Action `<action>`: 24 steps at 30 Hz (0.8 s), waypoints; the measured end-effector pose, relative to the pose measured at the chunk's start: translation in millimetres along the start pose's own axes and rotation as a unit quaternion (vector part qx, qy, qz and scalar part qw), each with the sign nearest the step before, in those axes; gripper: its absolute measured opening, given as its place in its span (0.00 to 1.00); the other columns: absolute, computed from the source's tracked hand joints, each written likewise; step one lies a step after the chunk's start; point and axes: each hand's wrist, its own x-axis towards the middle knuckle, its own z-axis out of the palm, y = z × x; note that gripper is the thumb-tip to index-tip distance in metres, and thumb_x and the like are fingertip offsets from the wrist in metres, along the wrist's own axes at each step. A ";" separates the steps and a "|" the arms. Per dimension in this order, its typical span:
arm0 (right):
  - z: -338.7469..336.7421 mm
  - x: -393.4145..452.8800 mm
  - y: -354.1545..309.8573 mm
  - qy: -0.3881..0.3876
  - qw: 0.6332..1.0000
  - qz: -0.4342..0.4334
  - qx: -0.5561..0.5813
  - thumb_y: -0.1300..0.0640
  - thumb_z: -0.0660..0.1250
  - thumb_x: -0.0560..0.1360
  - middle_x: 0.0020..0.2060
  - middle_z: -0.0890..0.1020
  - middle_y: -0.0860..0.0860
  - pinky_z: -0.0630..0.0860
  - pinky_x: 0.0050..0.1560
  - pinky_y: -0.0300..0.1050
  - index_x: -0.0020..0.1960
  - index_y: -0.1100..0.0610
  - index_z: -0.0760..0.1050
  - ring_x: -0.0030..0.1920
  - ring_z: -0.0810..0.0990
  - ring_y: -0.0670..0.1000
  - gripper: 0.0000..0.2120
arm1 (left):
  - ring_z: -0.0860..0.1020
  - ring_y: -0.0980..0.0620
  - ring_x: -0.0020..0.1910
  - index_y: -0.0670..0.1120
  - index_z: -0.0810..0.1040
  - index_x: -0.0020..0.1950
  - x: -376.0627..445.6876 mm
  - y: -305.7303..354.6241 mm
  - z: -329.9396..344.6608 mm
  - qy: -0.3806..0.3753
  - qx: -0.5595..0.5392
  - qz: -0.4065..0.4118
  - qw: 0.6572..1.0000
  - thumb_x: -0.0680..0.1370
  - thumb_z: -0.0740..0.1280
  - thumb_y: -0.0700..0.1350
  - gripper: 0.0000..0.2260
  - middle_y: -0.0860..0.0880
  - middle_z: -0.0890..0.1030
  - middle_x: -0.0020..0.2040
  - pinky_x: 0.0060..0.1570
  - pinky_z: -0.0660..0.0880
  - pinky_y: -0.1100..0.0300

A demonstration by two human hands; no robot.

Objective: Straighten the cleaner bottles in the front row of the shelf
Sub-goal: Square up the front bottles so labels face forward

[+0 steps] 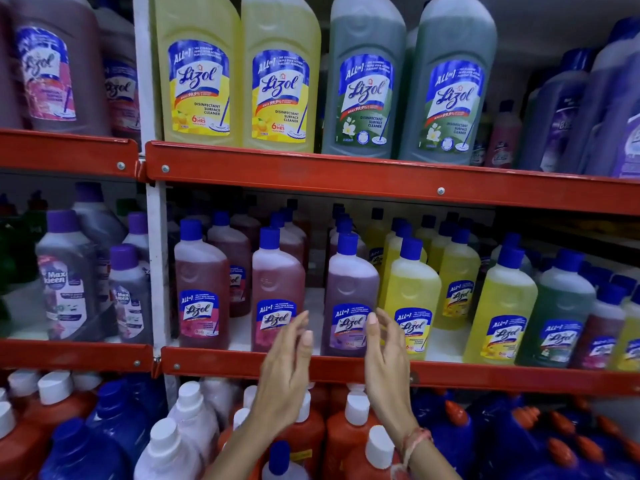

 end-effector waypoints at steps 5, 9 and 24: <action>-3.5 3.0 7.4 -0.110 0.993 0.035 -0.007 0.37 0.51 0.77 0.78 0.58 0.44 0.54 0.77 0.45 0.79 0.49 0.52 0.77 0.56 0.43 0.34 | 0.59 0.61 0.72 0.61 0.49 0.77 13.5 15.4 25.2 -0.137 -0.042 -0.115 0.983 0.67 0.42 0.77 0.41 0.57 0.62 0.76 0.76 0.55 0.49; -9.2 2.9 6.5 -0.118 0.992 0.044 -0.006 0.36 0.51 0.76 0.78 0.57 0.42 0.54 0.75 0.41 0.79 0.48 0.51 0.77 0.55 0.42 0.35 | 0.63 0.53 0.74 0.65 0.47 0.76 15.7 15.5 31.2 -0.160 -0.044 -0.135 0.977 0.59 0.41 0.83 0.47 0.56 0.67 0.74 0.73 0.59 0.38; -16.0 6.4 1.2 -0.076 0.997 0.030 -0.013 0.37 0.51 0.77 0.73 0.67 0.43 0.60 0.72 0.39 0.77 0.51 0.60 0.75 0.62 0.46 0.33 | 0.64 0.50 0.73 0.69 0.48 0.73 20.1 17.3 35.2 -0.159 -0.061 -0.140 0.975 0.61 0.42 0.82 0.42 0.55 0.67 0.74 0.72 0.61 0.36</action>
